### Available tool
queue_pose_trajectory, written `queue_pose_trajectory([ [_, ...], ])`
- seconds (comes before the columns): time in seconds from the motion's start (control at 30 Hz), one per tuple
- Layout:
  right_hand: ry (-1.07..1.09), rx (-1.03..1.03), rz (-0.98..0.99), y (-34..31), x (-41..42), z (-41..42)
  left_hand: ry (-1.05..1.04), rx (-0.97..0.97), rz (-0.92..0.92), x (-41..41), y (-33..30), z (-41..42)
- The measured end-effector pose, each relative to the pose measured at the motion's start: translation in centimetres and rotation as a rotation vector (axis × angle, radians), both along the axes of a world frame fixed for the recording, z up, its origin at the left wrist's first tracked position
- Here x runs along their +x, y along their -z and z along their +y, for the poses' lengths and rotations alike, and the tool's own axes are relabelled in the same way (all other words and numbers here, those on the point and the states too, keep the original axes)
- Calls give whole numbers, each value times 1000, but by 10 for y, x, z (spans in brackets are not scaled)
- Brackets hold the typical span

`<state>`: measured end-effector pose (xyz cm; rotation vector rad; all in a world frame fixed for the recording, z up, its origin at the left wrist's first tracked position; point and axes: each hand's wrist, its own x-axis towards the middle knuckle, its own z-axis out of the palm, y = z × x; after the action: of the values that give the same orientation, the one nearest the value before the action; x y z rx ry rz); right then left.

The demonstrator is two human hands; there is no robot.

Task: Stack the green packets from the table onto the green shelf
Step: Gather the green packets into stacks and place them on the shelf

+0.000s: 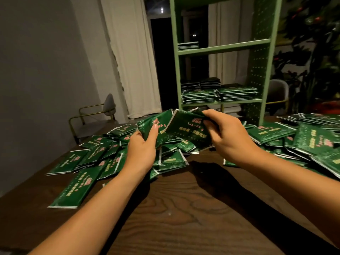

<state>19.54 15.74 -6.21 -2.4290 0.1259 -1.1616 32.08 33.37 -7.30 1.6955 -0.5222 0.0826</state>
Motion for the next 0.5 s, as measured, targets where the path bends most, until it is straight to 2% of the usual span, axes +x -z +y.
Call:
queue_pose_trajectory([
  [0.13, 17, 72, 72, 7, -19, -25, 94, -14, 50, -8, 6, -38],
  [0.27, 49, 66, 155, 18, -28, -41, 313, -57, 234, -22, 7, -72],
  [0.4, 146, 39, 138, 25, -26, -54, 547, -64, 355, -33, 10, -89],
  [0.5, 134, 99, 101, 32, -25, -60, 568, -30, 345, -31, 23, -98],
])
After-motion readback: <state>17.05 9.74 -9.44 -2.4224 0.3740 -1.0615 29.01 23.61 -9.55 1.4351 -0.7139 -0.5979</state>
